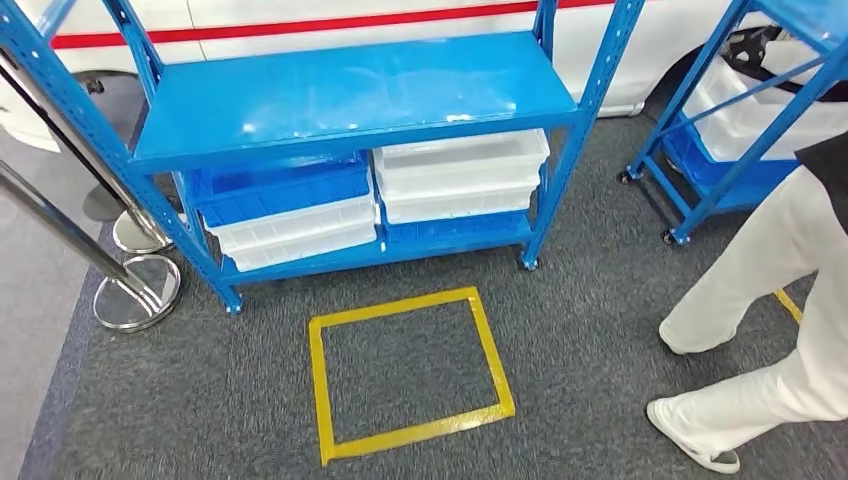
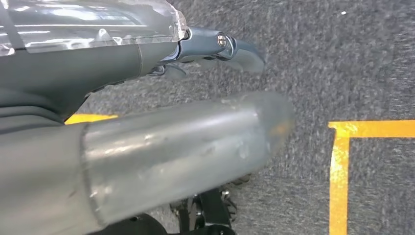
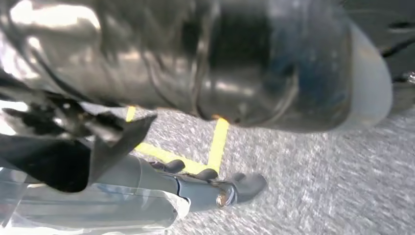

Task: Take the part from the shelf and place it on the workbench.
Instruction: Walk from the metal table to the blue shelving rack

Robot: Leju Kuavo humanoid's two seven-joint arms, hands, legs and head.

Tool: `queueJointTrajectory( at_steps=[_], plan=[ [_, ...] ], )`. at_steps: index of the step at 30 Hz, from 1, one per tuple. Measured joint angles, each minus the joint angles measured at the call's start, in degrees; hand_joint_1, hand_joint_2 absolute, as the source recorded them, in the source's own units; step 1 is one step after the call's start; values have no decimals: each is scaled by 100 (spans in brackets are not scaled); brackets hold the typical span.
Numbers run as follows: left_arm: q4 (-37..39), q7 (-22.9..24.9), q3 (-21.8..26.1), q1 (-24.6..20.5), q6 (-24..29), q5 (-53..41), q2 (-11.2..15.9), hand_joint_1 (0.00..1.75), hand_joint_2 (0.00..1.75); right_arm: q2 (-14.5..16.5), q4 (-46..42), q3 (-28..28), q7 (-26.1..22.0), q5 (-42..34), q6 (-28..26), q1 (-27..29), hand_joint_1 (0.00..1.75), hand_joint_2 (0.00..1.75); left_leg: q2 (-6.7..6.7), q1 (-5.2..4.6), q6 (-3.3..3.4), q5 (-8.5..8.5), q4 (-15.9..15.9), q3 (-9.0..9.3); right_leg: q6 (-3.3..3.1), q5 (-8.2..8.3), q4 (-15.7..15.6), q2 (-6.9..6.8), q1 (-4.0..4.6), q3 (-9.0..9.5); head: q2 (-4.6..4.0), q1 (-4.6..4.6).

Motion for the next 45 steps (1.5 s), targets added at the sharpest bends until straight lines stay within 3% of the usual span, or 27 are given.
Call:
queueJointTrajectory(
  at_steps=[1, 3, 6, 8, 9, 10, 12, 14, 17, 19, 22, 24, 25, 26, 27, 29, 30, 32, 34, 36, 38, 39, 40, 41, 43, 44, 45],
  plan=[
    [-1, 1, -1, 8, -4, 2, 5, 0, 0, -1, 5, 0, -1, -15, -4, -14, 0, 0, -53, 8, -39, 9, -15, -7, -23, 8, -38, -55, -13, 18, 0, 0],
    [-1, -7, -2, 26, -21, 20, 20, 0, 0, -4, 19, -8, -2, -68, -19, -24, 0, 0, 111, -8, -99, -78, 91, -58, -90, 45, -143, -175, -48, 83, 0, -5],
    [1, -26, -2, -2, -52, 52, 28, 0, 0, -8, 51, -26, -6, -112, -44, -14, 0, 0, 620, 18, -189, -546, 981, -484, -151, 39, -215, -361, -51, 149, 0, -18],
    [2, -32, -2, -7, -57, 60, 28, 0, 0, -11, 73, -39, -6, -114, -52, -14, 0, 0, 701, 60, -242, -655, 1472, -731, -136, -23, -214, -450, -50, 177, 0, -18],
    [2, -33, -2, 0, -58, 63, 30, 0, 0, -13, 79, -46, -6, -115, -53, -14, 0, 0, 711, 76, -260, -554, 1424, -703, -119, -61, -213, -481, -56, 210, 0, -18],
    [2, -33, -2, 9, -60, 66, 34, 0, 0, -14, 84, -51, -6, -116, -54, -15, 0, 0, 718, 89, -268, -369, 1159, -557, -98, -94, -213, -509, -66, 258, 0, -18],
    [2, -34, -2, 13, -63, 68, 43, 0, 0, -14, 92, -57, -6, -117, -54, -20, 0, 0, 752, 84, -254, -72, 368, -128, -40, -170, -213, -553, -75, 362, 0, -18],
    [2, -36, -2, 2, -68, 68, 48, 0, 0, -15, 99, -60, -6, -119, -54, -35, 0, 0, 777, 49, -180, -69, -46, 111, 40, -229, -235, -575, -67, 425, 0, -18],
    [2, -35, -3, 20, -70, 70, 49, 0, 0, -16, 113, -62, -6, -120, -54, -62, 0, 0, 751, 43, -29, -169, -133, 236, 156, -193, -151, -572, -69, 491, 0, -17],
    [3, -26, -4, 28, -75, 71, 49, 0, 0, -19, 121, -64, -7, -120, -53, -67, 0, 0, 737, 53, 65, -222, -188, 394, 186, -226, 278, -547, -79, 300, 0, -14],
    [3, -3, -4, 23, -84, 92, 51, 0, 0, -36, 138, -78, -8, -114, -56, -62, 0, 0, 730, 36, 134, -367, -208, 574, 200, -565, 1293, -509, -58, -492, 0, -10],
    [4, 4, -5, 31, -84, 106, 52, 0, 0, -52, 167, -94, -11, -100, -74, -51, 0, 0, 701, 21, 137, -499, -208, 728, 181, -641, 1430, -505, -45, -834, 0, -10],
    [4, 5, -7, 36, -84, 111, 52, 0, 0, -60, 185, -102, -14, -95, -86, -41, 0, 0, 682, 16, 134, -573, -208, 823, 155, -544, 1260, -503, -36, -880, 0, -10],
    [5, 6, -8, 41, -83, 115, 52, 0, 0, -68, 203, -109, -15, -90, -96, -30, 0, 0, 667, 13, 128, -655, -209, 922, 116, -321, 973, -502, -20, -872, 0, -9],
    [9, 7, -10, 50, -84, 119, 51, 0, 0, -78, 216, -116, -16, -87, -102, -16, 0, 0, 657, 10, 119, -742, -212, 1011, 67, 41, 645, -499, 4, -846, 0, -9],
    [29, 10, -18, 45, -84, 131, 50, 0, 0, -99, 242, -135, -17, -81, -106, -9, 0, 0, 643, -2, 62, -900, -237, 1152, -3, 528, 232, -493, 67, -807, 0, -5],
    [39, 11, -25, 39, -84, 138, 50, 0, 0, -109, 252, -145, -19, -77, -108, -16, 0, 0, 642, -6, 23, -943, -252, 1226, -34, 617, 159, -486, 89, -784, 0, -2],
    [46, 14, -37, 6, -83, 148, 55, 0, 0, -115, 266, -154, -24, -62, -111, -44, 0, 0, 648, -6, -55, -888, -167, 1295, -90, 503, 110, -473, 88, -658, 1, 3],
    [48, 14, -43, -30, -84, 155, 62, 0, 0, -117, 275, -156, -39, -46, -111, -52, 0, 87, 669, 4, -102, -676, 375, 1052, -154, 406, -15, -474, 50, -432, 1, 2],
    [52, 20, -44, -35, -78, 164, 63, 0, 0, -123, 294, -161, -59, -34, -112, -58, 0, 87, 691, 28, -153, -730, 1086, 565, -191, 312, -125, -474, 26, -191, 0, 2],
    [55, 36, -44, -13, -57, 179, 64, 0, 0, -129, 329, -177, -81, -60, -108, -72, 0, 0, 700, 56, -211, -1231, 1388, 148, -182, 198, -175, -420, 9, 17, 0, 2],
    [55, 44, -46, -1, -45, 186, 66, 0, 0, -132, 350, -205, -90, -101, -100, -78, 0, 0, 701, 69, -235, -1458, 1349, 17, -166, 130, -185, -374, -3, 120, 0, 1],
    [55, 50, -48, 12, -37, 195, 68, 0, 0, -134, 368, -243, -96, -149, -91, -84, 0, 0, 700, 82, -260, -1544, 1199, -71, -144, 51, -188, -326, -17, 224, 0, 1],
    [55, 53, -50, 27, -32, 203, 71, 0, 0, -135, 384, -283, -100, -187, -88, -93, 0, 0, 685, 96, -277, -1401, 956, -115, -121, -27, -187, -281, -30, 322, 0, 1],
    [59, 61, -52, 78, -14, 214, 73, 0, 0, -138, 406, -336, -109, -186, -116, -103, 0, 0, 604, 112, -279, -568, 373, -173, -68, -177, -160, -186, -48, 459, 0, 2],
    [62, 78, -54, 96, 1, 209, 77, 0, 0, -139, 412, -344, -113, -154, -146, -114, 0, 0, 576, 104, -247, -204, 200, -188, -28, -245, -138, -141, -48, 488, 0, 2],
    [66, 96, -62, 106, 21, 197, 79, 0, 0, -140, 419, -348, -115, -122, -178, -117, 0, 0, 558, 87, -201, 37, 125, -201, 16, -299, -127, -106, -48, 502, 0, 2]
  ],
)
